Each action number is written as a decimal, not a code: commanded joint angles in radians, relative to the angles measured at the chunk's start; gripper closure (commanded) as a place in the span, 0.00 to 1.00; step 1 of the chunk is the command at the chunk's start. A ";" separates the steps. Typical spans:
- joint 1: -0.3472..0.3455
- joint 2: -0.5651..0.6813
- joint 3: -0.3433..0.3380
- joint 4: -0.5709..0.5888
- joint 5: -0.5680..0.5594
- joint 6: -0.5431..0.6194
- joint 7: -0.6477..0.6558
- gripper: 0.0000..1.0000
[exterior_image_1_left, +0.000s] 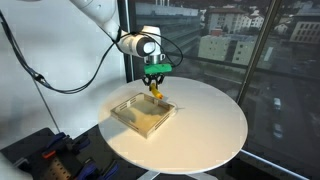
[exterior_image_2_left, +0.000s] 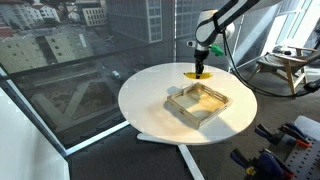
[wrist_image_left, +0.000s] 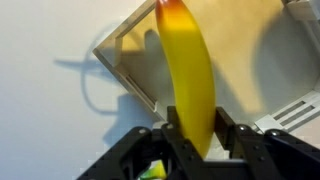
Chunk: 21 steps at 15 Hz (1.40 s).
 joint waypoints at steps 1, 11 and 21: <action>-0.013 0.034 -0.009 0.065 0.021 -0.028 0.054 0.84; -0.061 0.107 -0.024 0.161 0.031 -0.047 0.160 0.84; -0.113 0.132 -0.035 0.257 0.056 -0.099 0.224 0.84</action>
